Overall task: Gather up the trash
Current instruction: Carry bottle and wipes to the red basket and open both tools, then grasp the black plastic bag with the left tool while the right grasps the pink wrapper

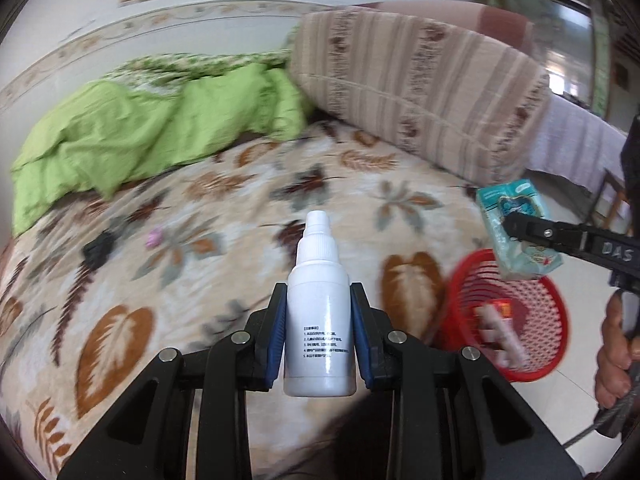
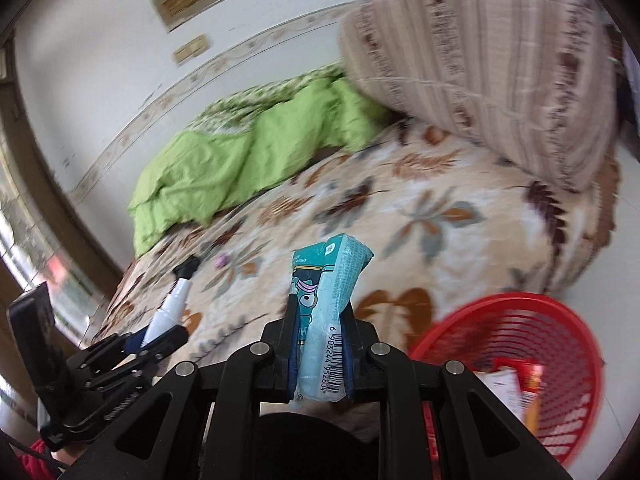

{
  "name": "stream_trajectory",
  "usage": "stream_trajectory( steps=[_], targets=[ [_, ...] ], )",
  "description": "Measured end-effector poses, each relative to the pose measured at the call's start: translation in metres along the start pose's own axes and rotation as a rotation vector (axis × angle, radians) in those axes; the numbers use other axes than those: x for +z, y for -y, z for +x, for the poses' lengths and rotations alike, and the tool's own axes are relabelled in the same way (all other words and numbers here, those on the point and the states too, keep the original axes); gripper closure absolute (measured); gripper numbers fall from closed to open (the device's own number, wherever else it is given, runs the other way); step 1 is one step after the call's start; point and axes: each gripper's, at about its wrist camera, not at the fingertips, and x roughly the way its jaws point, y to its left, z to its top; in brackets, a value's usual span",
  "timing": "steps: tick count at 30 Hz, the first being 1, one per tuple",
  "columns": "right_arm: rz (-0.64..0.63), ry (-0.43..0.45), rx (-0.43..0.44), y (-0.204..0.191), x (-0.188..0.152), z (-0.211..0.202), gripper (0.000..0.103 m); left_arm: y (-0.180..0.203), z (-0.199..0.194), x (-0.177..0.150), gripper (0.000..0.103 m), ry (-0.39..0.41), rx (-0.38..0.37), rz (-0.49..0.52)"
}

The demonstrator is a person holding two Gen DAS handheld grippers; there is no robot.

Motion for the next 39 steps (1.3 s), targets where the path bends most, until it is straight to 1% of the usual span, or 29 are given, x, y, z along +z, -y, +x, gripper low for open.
stream_trajectory(
  steps=[2, 4, 5, 6, 9, 13, 14, 15, 16, 17, 18, 20, 23, 25, 26, 28, 29, 32, 33, 38, 39],
  targets=[
    [0.029, 0.019, -0.046, 0.022, 0.002, -0.016, 0.086, 0.025, 0.004, 0.011, 0.074, -0.009, -0.073, 0.024],
    [0.056, 0.037, -0.089, 0.044, 0.003, -0.033, 0.086, 0.053, 0.011, 0.022, 0.074, -0.032, -0.165, 0.055],
    [0.068, 0.043, -0.105, 0.051, 0.003, -0.038, 0.086, 0.061, 0.014, 0.024, 0.074, -0.040, -0.192, 0.061],
    [0.084, 0.047, -0.121, 0.061, 0.003, -0.043, 0.086, 0.075, 0.019, 0.028, 0.074, -0.059, -0.237, 0.071],
    [0.124, 0.051, -0.161, 0.083, 0.000, -0.053, 0.084, 0.104, 0.033, 0.030, 0.074, -0.107, -0.322, 0.087],
    [0.154, 0.038, -0.206, 0.102, -0.004, -0.056, 0.083, 0.133, 0.057, 0.028, 0.073, -0.185, -0.412, 0.099],
    [0.156, 0.029, -0.220, 0.106, -0.005, -0.056, 0.079, 0.138, 0.063, 0.026, 0.070, -0.214, -0.428, 0.096],
    [0.160, 0.012, -0.225, 0.111, -0.006, -0.054, 0.073, 0.140, 0.065, 0.026, 0.061, -0.223, -0.427, 0.094],
    [0.170, 0.004, -0.232, 0.115, -0.007, -0.054, 0.070, 0.141, 0.065, 0.025, 0.057, -0.226, -0.422, 0.087],
    [0.175, 0.005, -0.238, 0.116, -0.008, -0.054, 0.066, 0.141, 0.064, 0.025, 0.057, -0.222, -0.423, 0.084],
    [0.177, 0.009, -0.241, 0.117, -0.008, -0.055, 0.065, 0.139, 0.060, 0.026, 0.057, -0.214, -0.423, 0.084],
    [0.175, 0.020, -0.233, 0.117, -0.006, -0.058, 0.065, 0.133, 0.051, 0.028, 0.056, -0.195, -0.405, 0.084],
    [0.160, 0.036, -0.211, 0.108, -0.002, -0.060, 0.062, 0.113, 0.034, 0.032, 0.050, -0.151, -0.359, 0.061],
    [0.146, 0.036, -0.175, 0.097, 0.001, -0.058, 0.061, 0.096, 0.020, 0.032, 0.045, -0.122, -0.291, 0.044],
    [0.136, 0.034, -0.159, 0.090, 0.002, -0.056, 0.060, 0.090, 0.015, 0.031, 0.045, -0.116, -0.265, 0.043],
    [0.108, 0.030, -0.119, 0.073, 0.005, -0.051, 0.060, 0.071, 0.001, 0.029, 0.045, -0.096, -0.181, 0.032],
    [0.091, 0.027, -0.095, 0.062, 0.007, -0.047, 0.060, 0.061, -0.004, 0.028, 0.045, -0.091, -0.156, 0.021],
    [0.057, 0.008, -0.045, 0.037, 0.008, -0.038, 0.059, 0.025, -0.021, 0.023, 0.043, -0.074, -0.078, -0.029],
    [0.043, -0.004, -0.023, 0.026, 0.009, -0.033, 0.059, 0.008, -0.029, 0.019, 0.042, -0.065, -0.050, -0.062],
    [-0.036, -0.052, 0.045, -0.023, 0.014, -0.013, 0.058, -0.056, -0.051, 0.005, 0.042, -0.047, 0.031, -0.175],
    [-0.049, -0.064, 0.061, -0.033, 0.015, -0.008, 0.058, -0.072, -0.056, 0.001, 0.042, -0.035, 0.057, -0.196]
  ],
)
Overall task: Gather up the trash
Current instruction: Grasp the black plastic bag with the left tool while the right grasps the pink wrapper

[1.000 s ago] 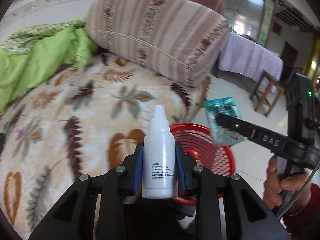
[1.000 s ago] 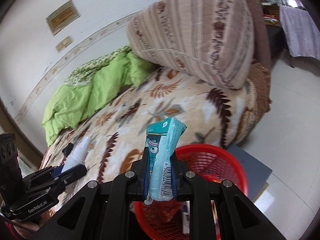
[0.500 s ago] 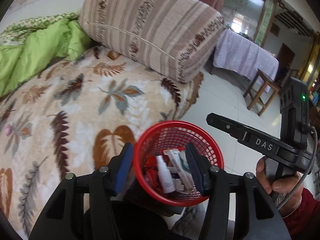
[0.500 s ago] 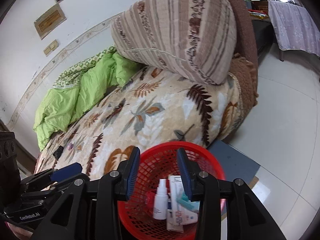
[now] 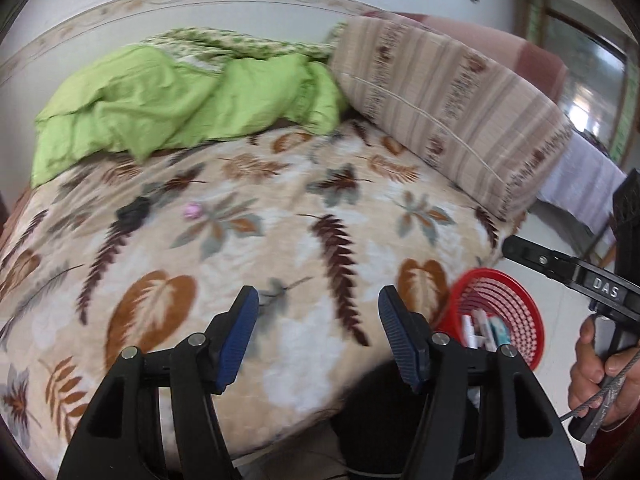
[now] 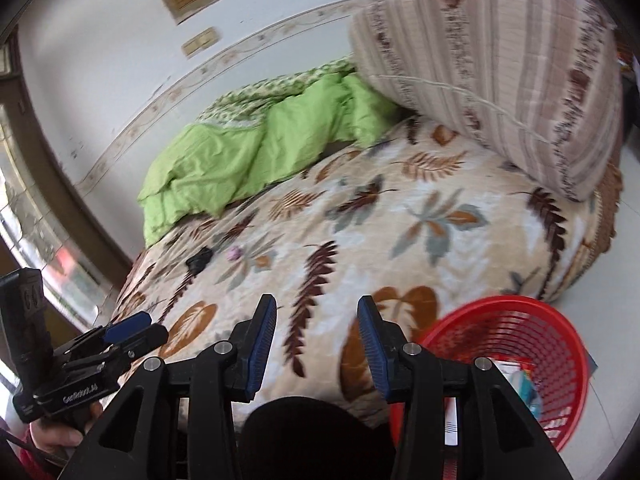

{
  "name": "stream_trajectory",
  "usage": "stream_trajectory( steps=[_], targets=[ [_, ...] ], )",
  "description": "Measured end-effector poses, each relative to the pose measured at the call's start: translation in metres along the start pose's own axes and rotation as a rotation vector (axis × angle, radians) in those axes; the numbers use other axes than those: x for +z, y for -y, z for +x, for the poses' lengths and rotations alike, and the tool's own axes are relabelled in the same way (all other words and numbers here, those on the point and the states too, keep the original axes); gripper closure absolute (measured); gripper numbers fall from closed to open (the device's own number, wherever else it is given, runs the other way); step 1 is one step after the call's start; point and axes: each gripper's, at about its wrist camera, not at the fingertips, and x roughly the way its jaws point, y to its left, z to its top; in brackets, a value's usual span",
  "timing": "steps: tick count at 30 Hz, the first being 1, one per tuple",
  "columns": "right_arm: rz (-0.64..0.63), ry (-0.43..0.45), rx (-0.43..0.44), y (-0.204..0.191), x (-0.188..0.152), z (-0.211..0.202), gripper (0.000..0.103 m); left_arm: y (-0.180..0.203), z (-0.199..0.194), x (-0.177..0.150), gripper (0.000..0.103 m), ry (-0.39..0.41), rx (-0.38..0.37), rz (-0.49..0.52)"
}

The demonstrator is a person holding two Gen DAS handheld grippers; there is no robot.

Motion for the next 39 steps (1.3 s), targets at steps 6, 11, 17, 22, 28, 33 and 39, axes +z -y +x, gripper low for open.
stream_trajectory(
  steps=[6, 11, 17, 22, 28, 33, 39],
  targets=[
    [-0.058, -0.082, 0.051, -0.048, 0.000, 0.033, 0.058, -0.068, -0.011, -0.004, 0.042, 0.030, 0.089, -0.107],
    [-0.120, -0.154, 0.073, -0.079, -0.002, 0.067, 0.058, -0.116, -0.003, -0.006, 0.042, 0.020, 0.127, -0.194],
    [-0.184, -0.230, 0.079, -0.112, 0.008, 0.132, 0.058, -0.172, 0.020, -0.002, 0.042, -0.011, 0.182, -0.267],
    [-0.206, -0.291, 0.084, -0.136, 0.019, 0.201, 0.059, -0.212, 0.048, 0.003, 0.042, -0.041, 0.201, -0.322],
    [-0.209, -0.334, 0.076, -0.159, 0.037, 0.287, 0.059, -0.245, 0.074, 0.008, 0.042, -0.063, 0.208, -0.341],
    [-0.221, -0.366, 0.056, -0.176, 0.052, 0.364, 0.059, -0.266, 0.088, 0.015, 0.042, -0.066, 0.207, -0.336],
    [-0.212, -0.396, -0.017, -0.177, 0.058, 0.432, 0.069, -0.285, 0.105, 0.034, 0.042, -0.060, 0.209, -0.325]
  ],
)
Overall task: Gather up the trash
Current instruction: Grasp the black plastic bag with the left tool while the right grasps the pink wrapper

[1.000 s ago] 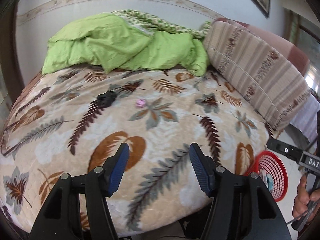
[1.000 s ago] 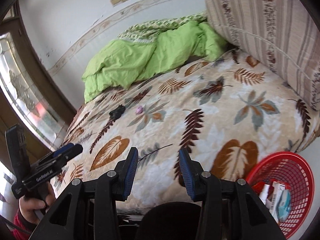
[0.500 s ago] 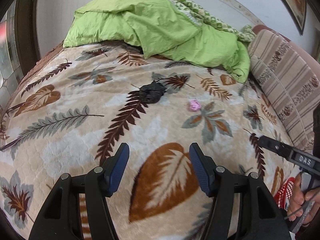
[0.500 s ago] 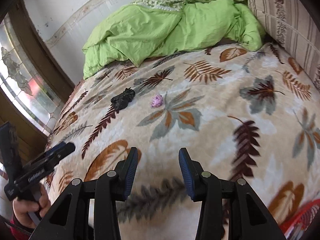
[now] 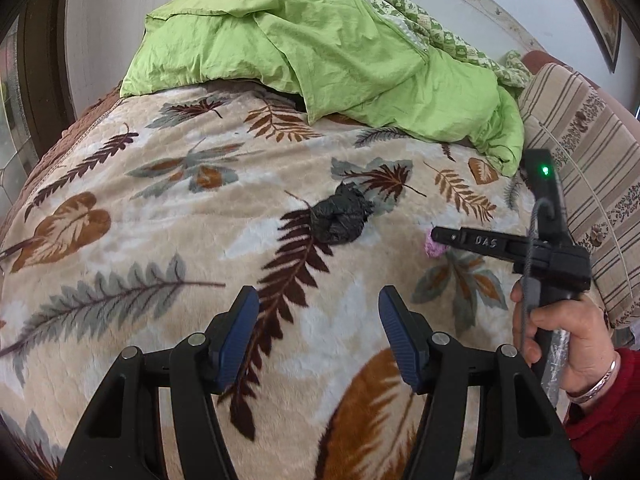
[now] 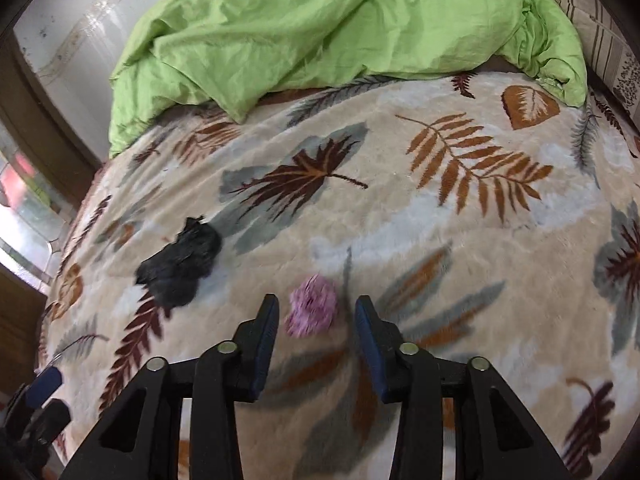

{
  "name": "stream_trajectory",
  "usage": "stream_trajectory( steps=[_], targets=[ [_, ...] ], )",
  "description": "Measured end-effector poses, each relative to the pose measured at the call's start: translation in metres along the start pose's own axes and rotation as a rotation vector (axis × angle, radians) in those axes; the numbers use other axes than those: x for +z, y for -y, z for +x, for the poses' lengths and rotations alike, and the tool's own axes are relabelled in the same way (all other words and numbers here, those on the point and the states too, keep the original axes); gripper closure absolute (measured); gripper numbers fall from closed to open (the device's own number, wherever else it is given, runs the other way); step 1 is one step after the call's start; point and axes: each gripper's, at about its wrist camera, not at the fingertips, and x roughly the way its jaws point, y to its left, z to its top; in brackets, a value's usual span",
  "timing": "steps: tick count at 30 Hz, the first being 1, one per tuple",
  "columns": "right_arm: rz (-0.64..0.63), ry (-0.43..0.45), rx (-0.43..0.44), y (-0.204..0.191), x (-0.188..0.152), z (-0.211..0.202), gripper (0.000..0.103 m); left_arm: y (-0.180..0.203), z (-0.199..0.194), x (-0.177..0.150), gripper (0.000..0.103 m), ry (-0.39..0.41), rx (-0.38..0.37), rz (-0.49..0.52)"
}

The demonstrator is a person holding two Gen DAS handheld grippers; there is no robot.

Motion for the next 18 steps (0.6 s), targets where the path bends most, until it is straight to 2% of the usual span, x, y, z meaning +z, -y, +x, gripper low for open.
stream_trajectory(
  steps=[4, 7, 11, 16, 18],
  targets=[
    [0.004, -0.036, 0.030, 0.000, 0.000, 0.018, 0.079, 0.005, 0.017, 0.015, 0.042, 0.003, -0.021, 0.018],
    [-0.021, -0.014, 0.025, -0.005, -0.007, 0.012, 0.081, 0.014, 0.038, 0.029, 0.042, -0.001, -0.027, 0.054],
    [-0.028, 0.028, 0.032, -0.003, -0.021, -0.019, 0.081, 0.022, 0.068, 0.046, 0.042, -0.023, -0.033, 0.080],
    [-0.007, 0.064, 0.081, 0.005, -0.050, -0.056, 0.081, 0.028, 0.118, 0.057, 0.042, -0.110, -0.024, 0.096],
    [-0.015, 0.078, 0.088, 0.005, -0.063, -0.065, 0.081, 0.029, 0.134, 0.057, 0.042, -0.119, 0.025, 0.104]
  ],
)
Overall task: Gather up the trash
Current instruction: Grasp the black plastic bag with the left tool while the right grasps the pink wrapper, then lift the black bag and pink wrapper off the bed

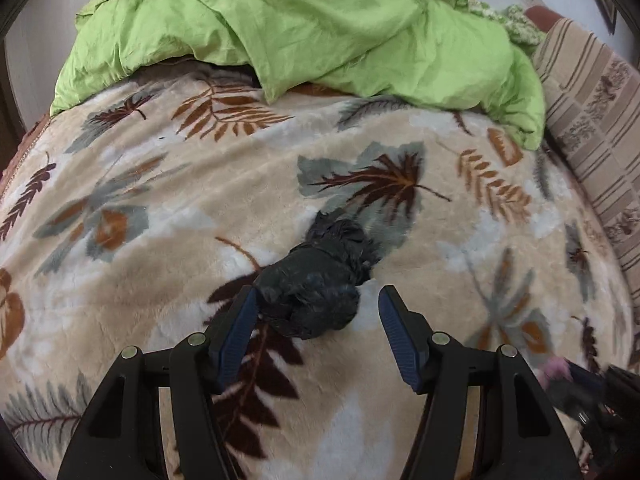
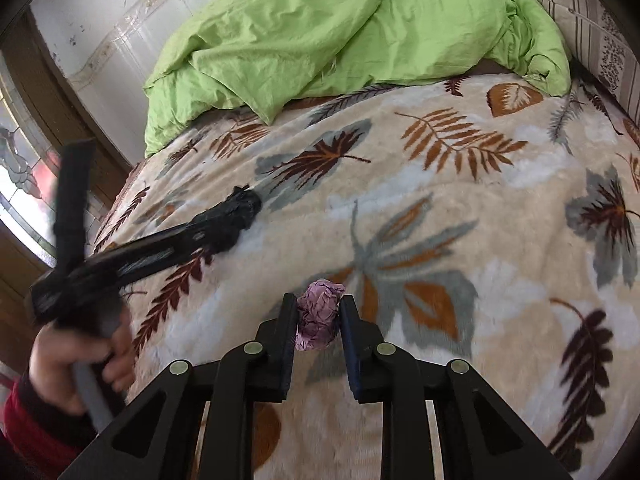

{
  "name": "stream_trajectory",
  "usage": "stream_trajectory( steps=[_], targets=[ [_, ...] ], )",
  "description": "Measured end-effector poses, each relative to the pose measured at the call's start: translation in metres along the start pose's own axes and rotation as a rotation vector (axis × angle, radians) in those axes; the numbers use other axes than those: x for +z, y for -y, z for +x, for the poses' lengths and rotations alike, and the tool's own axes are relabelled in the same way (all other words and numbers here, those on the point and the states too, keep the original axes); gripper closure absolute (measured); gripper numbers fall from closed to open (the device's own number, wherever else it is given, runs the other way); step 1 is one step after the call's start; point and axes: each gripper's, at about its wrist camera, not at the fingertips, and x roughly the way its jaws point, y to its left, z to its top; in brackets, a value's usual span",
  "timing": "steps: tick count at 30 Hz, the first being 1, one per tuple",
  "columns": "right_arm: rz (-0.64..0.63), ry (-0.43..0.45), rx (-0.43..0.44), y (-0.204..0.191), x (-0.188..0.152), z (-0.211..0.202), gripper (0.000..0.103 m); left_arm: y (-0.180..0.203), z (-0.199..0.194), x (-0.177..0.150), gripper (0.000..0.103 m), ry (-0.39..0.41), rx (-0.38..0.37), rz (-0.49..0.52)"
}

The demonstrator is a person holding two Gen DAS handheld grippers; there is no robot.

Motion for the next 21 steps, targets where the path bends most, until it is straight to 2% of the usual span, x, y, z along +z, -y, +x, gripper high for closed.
stream_trajectory(
  steps=[2, 5, 8, 12, 21],
  targets=[
    [-0.009, 0.001, 0.008, -0.002, -0.006, -0.003, 0.081, -0.002, 0.009, 0.001, 0.056, -0.014, 0.001, -0.018],
    [-0.007, 0.002, 0.019, -0.003, -0.009, -0.005, 0.081, -0.005, 0.009, -0.002, 0.059, 0.012, 0.004, -0.052],
    [0.019, 0.017, 0.019, 0.002, -0.009, -0.009, 0.081, -0.002, -0.003, -0.012, 0.060, 0.033, -0.009, -0.079],
    [0.025, 0.047, 0.021, 0.001, -0.014, -0.023, 0.081, 0.012, -0.033, -0.032, 0.061, 0.077, -0.009, -0.062],
    [-0.019, 0.108, -0.008, -0.002, -0.050, -0.069, 0.081, 0.053, -0.122, -0.108, 0.061, 0.170, -0.005, -0.025]
  ],
)
